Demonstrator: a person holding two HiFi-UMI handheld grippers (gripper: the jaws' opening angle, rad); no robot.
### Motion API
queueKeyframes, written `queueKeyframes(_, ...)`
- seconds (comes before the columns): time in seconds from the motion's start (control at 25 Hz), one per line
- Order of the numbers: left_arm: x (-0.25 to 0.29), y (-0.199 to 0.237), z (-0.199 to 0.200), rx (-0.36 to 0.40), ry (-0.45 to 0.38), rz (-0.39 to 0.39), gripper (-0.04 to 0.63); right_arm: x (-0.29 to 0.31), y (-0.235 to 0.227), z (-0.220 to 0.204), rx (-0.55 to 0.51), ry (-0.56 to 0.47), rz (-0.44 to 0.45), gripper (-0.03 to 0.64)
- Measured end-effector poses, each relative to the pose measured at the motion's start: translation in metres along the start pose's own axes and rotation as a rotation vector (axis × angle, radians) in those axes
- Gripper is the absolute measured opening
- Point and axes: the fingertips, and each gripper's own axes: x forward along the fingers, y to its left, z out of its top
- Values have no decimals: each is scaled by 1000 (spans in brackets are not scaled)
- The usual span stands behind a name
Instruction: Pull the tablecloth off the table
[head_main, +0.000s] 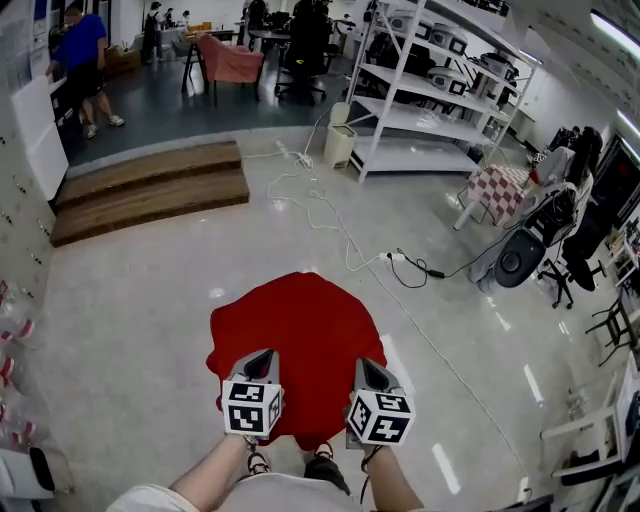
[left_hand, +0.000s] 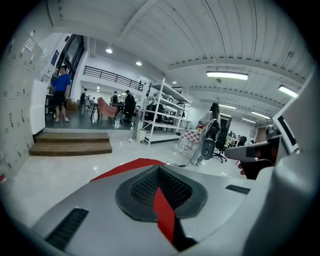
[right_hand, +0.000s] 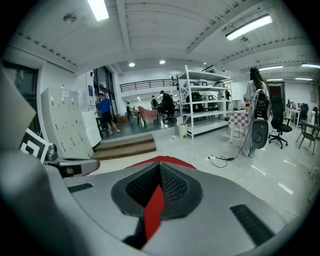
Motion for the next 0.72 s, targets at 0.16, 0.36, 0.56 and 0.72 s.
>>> queueKeyframes(0.16, -2, -6, -2, -24, 2, 43, 17, 10, -3, 7, -38, 17, 52, 25)
queueKeyframes(0.36, -5, -8, -7, -22, 2, 82, 16, 15, -4, 7, -51, 24, 86, 25)
queueKeyframes(0.56, -4, -13, -23, -50, 34, 95, 17, 14, -12, -3, -59, 51, 90, 25)
queueKeyframes(0.72, -2, -18, -29, -44, 56, 89, 17, 12, -20, -8, -43, 58, 77, 25)
